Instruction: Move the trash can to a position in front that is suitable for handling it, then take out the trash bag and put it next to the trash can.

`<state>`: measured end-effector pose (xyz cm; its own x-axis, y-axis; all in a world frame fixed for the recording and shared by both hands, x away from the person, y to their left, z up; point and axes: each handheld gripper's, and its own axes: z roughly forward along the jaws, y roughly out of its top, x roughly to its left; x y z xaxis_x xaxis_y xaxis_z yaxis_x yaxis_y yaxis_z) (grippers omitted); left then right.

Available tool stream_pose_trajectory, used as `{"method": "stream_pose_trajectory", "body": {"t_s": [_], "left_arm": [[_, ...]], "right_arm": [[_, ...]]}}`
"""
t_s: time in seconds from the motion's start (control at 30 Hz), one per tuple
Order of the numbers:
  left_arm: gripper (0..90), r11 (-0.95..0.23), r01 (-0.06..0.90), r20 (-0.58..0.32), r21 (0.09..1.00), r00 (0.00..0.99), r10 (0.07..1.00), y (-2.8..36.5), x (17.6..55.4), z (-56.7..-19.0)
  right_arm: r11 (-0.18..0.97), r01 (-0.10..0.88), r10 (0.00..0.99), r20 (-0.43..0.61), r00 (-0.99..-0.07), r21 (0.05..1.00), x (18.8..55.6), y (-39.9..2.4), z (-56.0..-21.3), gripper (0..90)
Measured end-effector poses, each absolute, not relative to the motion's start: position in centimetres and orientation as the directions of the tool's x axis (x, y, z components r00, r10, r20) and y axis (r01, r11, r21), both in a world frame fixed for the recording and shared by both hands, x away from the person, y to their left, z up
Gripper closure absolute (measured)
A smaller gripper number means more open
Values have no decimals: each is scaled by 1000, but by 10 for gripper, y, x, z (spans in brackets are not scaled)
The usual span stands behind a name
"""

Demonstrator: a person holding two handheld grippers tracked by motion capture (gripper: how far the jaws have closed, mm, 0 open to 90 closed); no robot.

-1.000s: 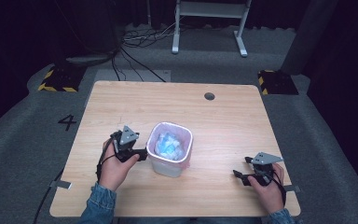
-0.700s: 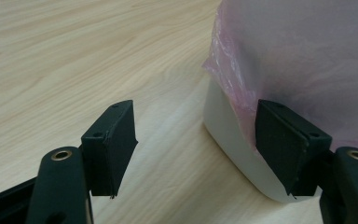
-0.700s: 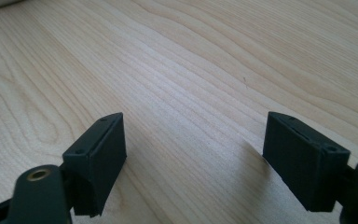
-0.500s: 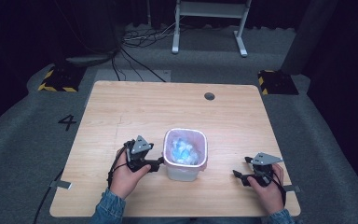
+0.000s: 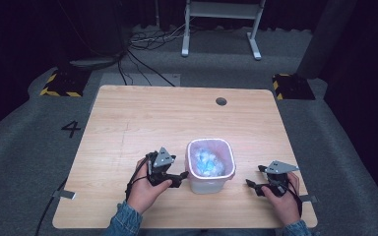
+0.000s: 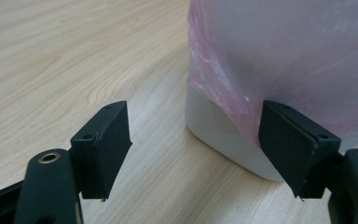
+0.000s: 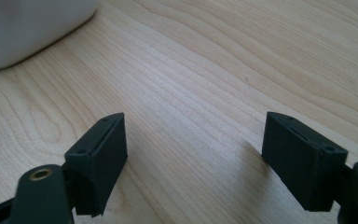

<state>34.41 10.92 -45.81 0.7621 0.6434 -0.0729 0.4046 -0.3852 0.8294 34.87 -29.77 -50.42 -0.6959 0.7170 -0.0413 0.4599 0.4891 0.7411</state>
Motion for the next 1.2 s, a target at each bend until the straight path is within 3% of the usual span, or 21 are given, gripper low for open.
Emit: {"method": "stream_pose_trajectory", "body": {"t_s": [0.4, 0.5, 0.87, 1.0, 1.2], "left_arm": [[228, -401, 375, -7, 836, 738, 675, 130, 328, -443], [229, -412, 387, -5, 825, 734, 679, 133, 326, -447], [255, -439, 345, -2, 830, 787, 617, 123, 313, -448], [270, -450, 332, -1, 829, 806, 592, 116, 311, -449], [311, -459, 317, -1, 830, 824, 567, 106, 308, -448]], "right_arm": [[499, 453, 714, -55, -698, 739, 346, -296, -504, 177], [488, 440, 704, -41, -709, 753, 342, -294, -503, 219], [467, 360, 618, -7, -786, 807, 332, -277, -483, 158], [477, 301, 589, -45, -807, 826, 326, -268, -473, 301], [489, 272, 549, -50, -834, 829, 320, -257, -458, 403]]}}
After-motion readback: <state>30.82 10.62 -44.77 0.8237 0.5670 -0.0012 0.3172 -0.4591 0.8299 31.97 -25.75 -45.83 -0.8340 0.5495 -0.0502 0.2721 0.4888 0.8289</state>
